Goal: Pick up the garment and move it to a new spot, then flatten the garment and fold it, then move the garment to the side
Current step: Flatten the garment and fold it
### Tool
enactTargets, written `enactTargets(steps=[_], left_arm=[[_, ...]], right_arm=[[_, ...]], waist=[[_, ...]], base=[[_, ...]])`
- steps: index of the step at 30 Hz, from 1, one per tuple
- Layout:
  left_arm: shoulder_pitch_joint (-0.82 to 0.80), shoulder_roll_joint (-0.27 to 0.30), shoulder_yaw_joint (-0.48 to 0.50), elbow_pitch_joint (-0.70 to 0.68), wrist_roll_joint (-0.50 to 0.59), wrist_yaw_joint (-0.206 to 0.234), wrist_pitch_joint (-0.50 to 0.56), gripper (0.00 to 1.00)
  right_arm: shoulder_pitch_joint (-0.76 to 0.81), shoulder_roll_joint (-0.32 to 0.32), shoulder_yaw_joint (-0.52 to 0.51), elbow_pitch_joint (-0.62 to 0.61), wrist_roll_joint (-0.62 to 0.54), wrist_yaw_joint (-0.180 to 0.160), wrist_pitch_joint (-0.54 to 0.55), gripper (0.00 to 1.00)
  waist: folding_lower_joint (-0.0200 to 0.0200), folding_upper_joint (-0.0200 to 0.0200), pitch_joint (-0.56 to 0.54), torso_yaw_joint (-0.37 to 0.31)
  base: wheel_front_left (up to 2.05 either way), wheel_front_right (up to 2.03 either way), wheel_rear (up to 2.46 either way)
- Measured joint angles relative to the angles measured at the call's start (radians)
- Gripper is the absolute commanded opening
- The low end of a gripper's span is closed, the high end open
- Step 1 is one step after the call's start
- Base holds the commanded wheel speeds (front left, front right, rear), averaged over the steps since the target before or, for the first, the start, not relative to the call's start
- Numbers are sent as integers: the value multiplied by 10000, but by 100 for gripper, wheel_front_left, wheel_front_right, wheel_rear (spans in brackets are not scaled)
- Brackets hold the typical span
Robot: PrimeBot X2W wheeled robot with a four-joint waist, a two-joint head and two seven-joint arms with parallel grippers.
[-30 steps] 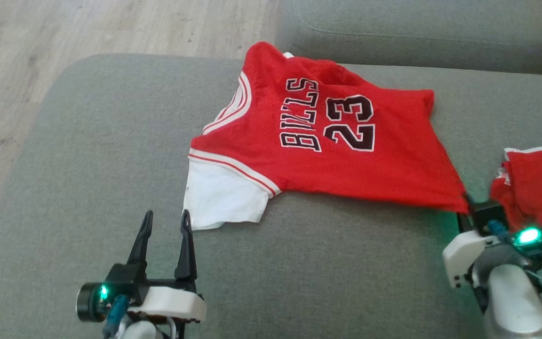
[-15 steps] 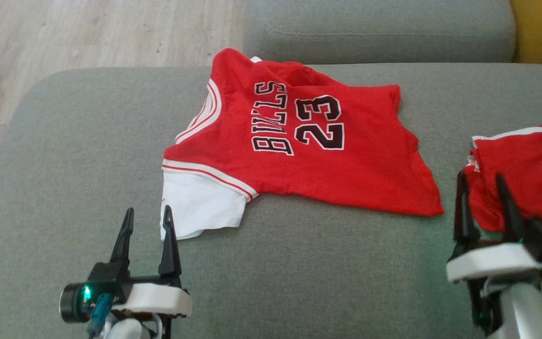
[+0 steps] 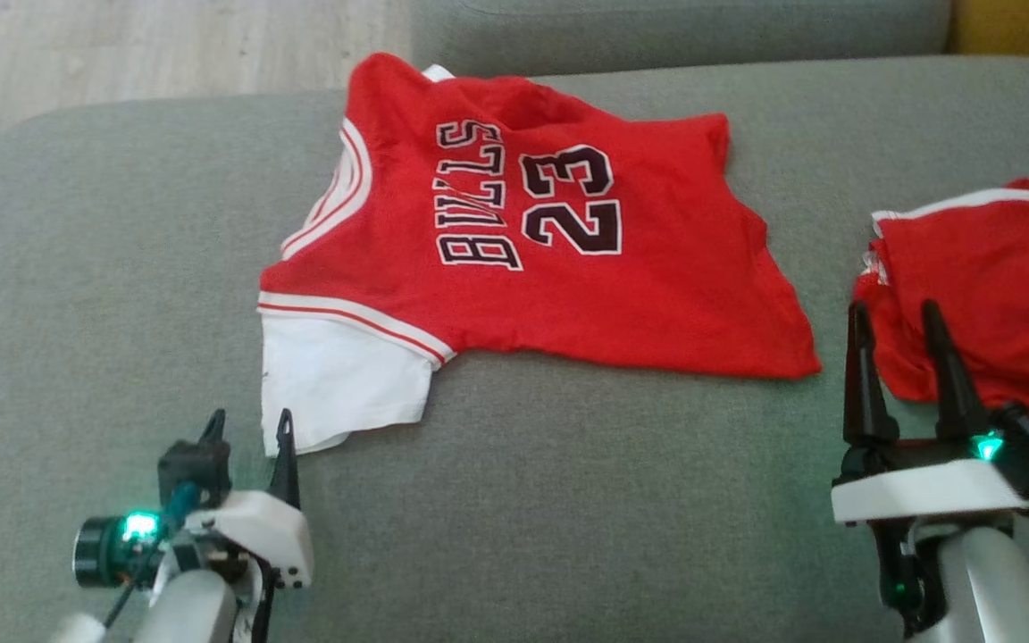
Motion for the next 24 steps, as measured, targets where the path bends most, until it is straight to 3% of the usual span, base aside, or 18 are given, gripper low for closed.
enactTargets(steps=[10,11,12,13,20,24], left_arm=[[-743,150,-213,1221,-102,-439,828,100],[-802,151,-274,1225,-104,-525,976,82],[-834,151,-324,1223,-128,-612,1068,23],[-856,146,-362,1221,-163,-738,1120,0],[-740,-33,-506,959,-293,-786,819,0],[-540,-63,-182,222,-299,-328,-339,0]], right_arm=[[-80,-2,201,-142,261,0,0,100],[-80,-2,178,-142,261,0,0,100],[-81,-2,150,-142,261,0,0,100],[-83,-2,119,-142,261,0,0,100],[-94,-6,257,550,-100,0,-2,100],[-132,-2,217,1396,-203,0,33,100]], waist=[[-1,0,371,-490],[0,0,370,-500],[-1,0,362,-500],[-1,0,353,-495],[-1,0,136,-269],[-1,0,-15,-3]], base=[[0,0,0],[0,0,0],[0,0,0],[0,0,0],[0,0,0],[0,0,0]])
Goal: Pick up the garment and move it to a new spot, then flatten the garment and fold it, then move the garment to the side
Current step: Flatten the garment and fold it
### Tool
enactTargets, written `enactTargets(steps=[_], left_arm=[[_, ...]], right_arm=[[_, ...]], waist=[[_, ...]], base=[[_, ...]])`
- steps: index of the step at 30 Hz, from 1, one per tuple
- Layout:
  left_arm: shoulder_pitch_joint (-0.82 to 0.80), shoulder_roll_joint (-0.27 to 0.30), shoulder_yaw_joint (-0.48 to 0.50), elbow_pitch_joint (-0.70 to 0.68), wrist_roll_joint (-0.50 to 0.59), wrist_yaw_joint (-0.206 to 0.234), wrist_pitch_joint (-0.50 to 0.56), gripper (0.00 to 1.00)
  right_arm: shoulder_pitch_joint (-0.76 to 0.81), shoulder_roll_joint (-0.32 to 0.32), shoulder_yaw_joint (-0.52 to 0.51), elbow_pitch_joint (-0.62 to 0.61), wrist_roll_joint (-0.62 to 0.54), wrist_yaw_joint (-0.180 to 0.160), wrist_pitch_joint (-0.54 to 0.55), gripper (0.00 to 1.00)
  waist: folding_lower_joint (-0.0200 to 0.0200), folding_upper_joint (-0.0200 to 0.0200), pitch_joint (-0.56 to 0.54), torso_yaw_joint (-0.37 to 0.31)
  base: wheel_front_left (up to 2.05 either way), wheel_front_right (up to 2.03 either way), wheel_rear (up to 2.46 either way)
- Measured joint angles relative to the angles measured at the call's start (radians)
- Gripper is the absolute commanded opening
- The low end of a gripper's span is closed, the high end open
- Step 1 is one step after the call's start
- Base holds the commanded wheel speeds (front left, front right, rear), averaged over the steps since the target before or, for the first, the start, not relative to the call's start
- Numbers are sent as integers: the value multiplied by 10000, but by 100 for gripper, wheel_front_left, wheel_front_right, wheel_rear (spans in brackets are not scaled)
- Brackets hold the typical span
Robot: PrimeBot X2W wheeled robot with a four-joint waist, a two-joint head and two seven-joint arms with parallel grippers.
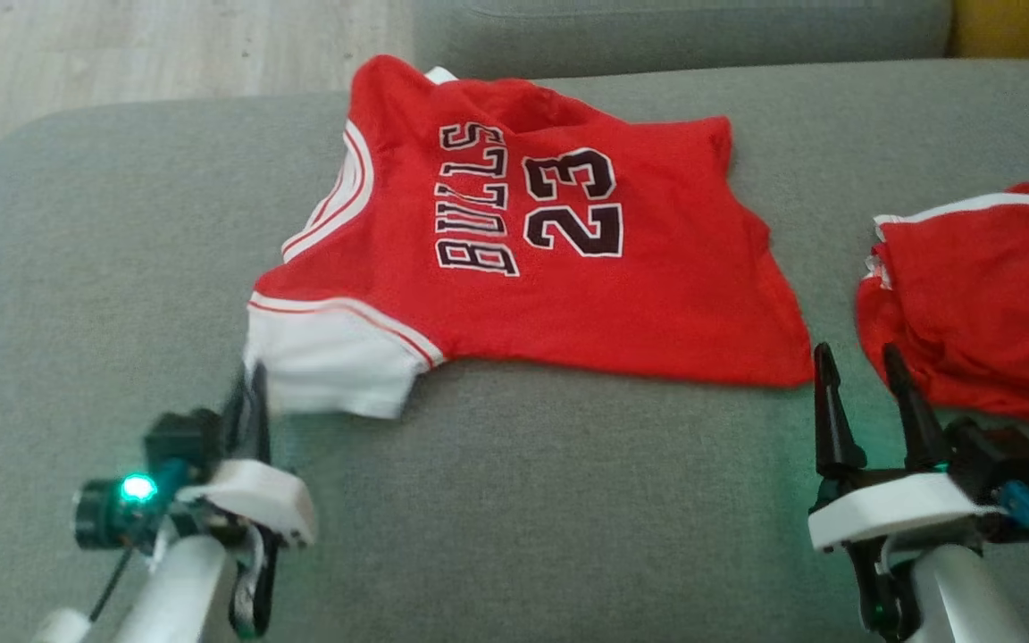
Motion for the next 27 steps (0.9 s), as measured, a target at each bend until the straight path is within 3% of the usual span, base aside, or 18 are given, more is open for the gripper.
enactTargets(steps=[6,11,22,23,24,25,26,27], left_arm=[[-5,4,502,-1484,-173,353,-1135,0],[110,-27,316,-2291,-169,372,-1101,0],[261,-65,94,-2723,-167,462,-1003,0],[261,-59,88,-2723,-169,462,-1003,0],[262,-54,84,-2723,-169,462,-1001,0],[262,-46,81,-2725,-167,462,-999,0],[265,-40,77,-2725,-169,472,-968,0],[267,-33,73,-2721,-169,489,-915,0]], right_arm=[[-616,0,-86,1442,167,0,579,100],[-1155,-6,416,3120,685,0,1250,100],[-2416,-88,1037,5202,1315,0,890,100],[-2498,-109,1124,5338,1346,0,890,88],[-2580,-144,1229,5465,1344,0,888,47],[-2643,-190,1336,5574,1344,0,888,16],[-2696,-230,1446,5666,1379,0,884,0],[-2736,-257,1584,5749,1476,0,880,0]], waist=[[-1,0,-113,397],[0,0,19,719],[-1,0,125,978],[-1,0,117,986],[-1,0,104,993],[-1,0,84,995],[-1,0,57,996],[0,0,21,995]], base=[[0,0,0],[0,0,0],[0,0,0],[0,0,0],[0,0,0],[0,0,0],[0,0,0],[0,0,0]])
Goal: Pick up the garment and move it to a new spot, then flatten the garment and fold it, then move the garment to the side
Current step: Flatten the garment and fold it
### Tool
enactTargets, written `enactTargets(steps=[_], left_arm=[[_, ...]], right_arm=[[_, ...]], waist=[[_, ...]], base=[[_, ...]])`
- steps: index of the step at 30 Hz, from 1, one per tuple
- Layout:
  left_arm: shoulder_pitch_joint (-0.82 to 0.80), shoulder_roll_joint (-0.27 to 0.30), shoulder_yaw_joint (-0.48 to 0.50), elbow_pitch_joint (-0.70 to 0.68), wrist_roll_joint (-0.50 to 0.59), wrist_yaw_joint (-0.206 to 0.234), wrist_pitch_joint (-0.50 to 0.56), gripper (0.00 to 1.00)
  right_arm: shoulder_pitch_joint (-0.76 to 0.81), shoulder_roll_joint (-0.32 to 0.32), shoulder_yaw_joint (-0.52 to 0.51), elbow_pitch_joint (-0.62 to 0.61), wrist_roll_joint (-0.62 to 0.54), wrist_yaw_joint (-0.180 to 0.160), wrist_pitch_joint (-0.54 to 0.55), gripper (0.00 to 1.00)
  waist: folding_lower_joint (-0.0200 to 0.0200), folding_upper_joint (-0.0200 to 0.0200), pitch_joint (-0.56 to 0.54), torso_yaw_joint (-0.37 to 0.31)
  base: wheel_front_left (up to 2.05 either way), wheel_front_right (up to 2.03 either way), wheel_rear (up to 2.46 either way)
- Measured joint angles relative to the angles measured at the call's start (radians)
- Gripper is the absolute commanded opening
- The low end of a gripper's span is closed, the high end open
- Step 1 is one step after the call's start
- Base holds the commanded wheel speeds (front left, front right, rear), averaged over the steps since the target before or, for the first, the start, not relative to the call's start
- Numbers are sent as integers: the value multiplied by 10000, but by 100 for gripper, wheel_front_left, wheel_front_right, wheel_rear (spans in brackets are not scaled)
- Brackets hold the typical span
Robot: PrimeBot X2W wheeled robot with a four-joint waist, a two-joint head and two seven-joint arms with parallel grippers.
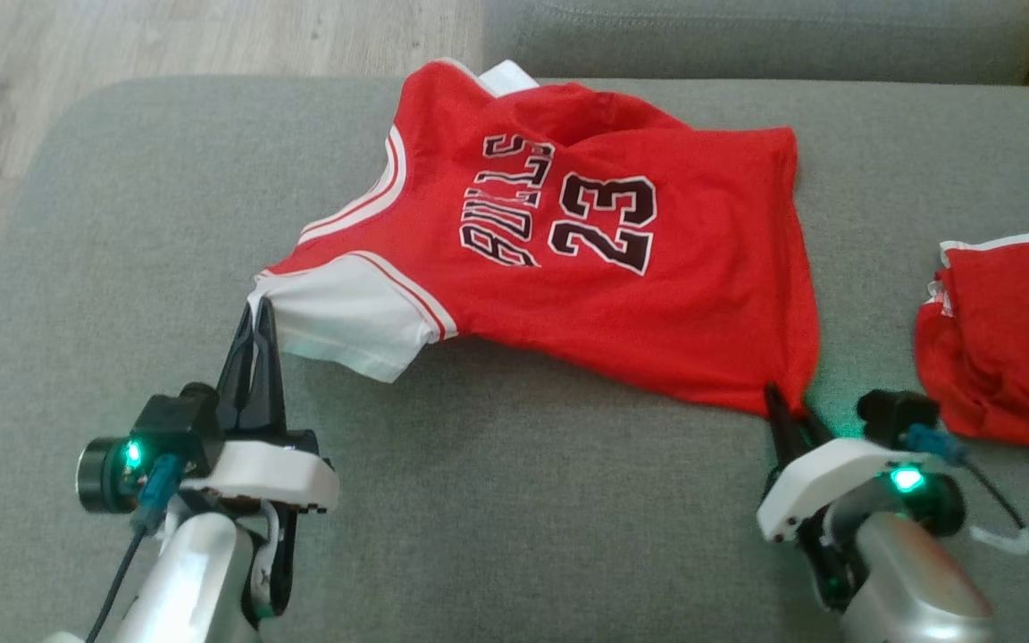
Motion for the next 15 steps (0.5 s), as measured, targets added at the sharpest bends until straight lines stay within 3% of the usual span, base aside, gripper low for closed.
enactTargets(steps=[8,15], left_arm=[[409,209,77,84,-186,84,174,0],[454,343,769,-663,-1200,-132,430,0]], right_arm=[[89,109,855,-100,401,0,-360,0],[-304,128,738,-1797,194,0,-437,0]], waist=[[0,0,-542,-176],[0,0,-1245,-459]], base=[[0,0,0],[0,0,0]])
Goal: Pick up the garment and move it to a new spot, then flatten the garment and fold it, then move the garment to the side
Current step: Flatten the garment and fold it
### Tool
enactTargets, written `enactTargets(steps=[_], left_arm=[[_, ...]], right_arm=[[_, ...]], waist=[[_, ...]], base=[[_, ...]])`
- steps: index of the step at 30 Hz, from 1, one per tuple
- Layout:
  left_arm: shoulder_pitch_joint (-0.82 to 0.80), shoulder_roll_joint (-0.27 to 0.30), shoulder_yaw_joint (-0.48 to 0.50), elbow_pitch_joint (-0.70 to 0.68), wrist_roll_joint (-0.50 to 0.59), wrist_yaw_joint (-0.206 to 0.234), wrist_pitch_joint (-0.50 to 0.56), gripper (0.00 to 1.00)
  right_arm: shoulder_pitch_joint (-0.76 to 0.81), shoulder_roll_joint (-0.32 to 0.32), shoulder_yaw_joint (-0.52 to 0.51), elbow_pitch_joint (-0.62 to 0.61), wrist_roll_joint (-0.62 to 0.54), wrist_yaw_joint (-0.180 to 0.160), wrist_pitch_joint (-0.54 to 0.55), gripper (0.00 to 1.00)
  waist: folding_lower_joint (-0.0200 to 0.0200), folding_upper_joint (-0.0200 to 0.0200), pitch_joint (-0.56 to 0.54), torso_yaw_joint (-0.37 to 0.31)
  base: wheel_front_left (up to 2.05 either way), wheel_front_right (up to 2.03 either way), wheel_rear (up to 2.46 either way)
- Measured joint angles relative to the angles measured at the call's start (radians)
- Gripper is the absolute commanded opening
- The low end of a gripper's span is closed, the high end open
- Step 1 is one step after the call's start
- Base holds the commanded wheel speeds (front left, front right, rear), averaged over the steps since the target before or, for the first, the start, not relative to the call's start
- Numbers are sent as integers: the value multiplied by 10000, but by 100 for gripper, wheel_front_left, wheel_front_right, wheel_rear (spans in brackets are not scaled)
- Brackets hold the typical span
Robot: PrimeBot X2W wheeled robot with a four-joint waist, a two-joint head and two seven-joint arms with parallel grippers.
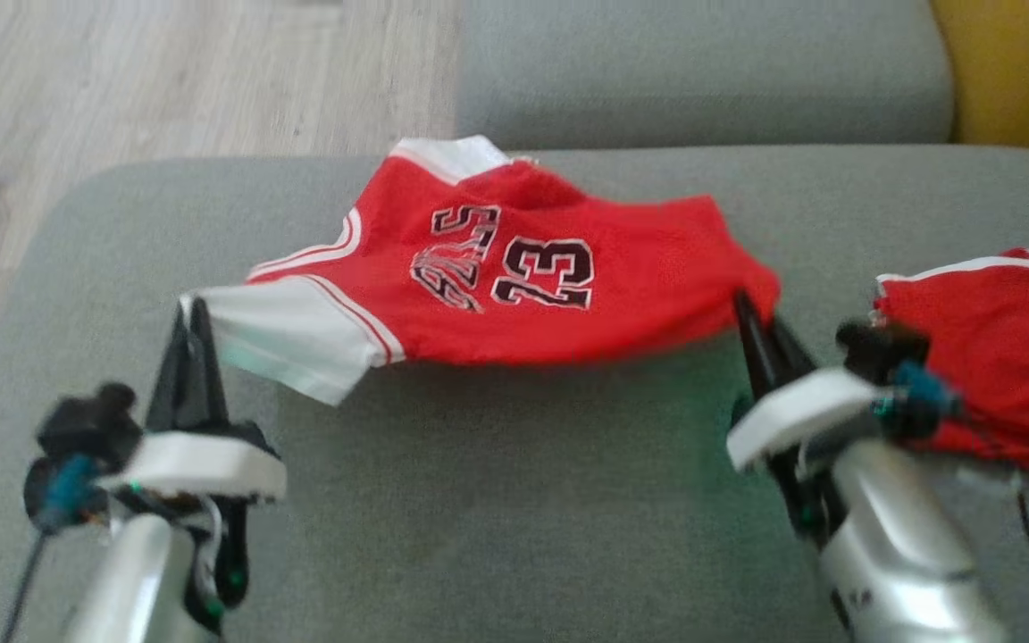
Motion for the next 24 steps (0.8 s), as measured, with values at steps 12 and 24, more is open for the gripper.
enactTargets(steps=[12,24], left_arm=[[-2673,144,1239,-3319,-1200,155,786,0],[-3663,364,2084,-6098,-2257,930,2428,0]], right_arm=[[-2427,-918,-109,-4493,-713,0,1570,0],[-2552,-1379,-667,-7739,-702,0,3893,0]], waist=[[0,0,-755,-429],[0,0,-255,-818]], base=[[0,0,0],[0,0,0]])
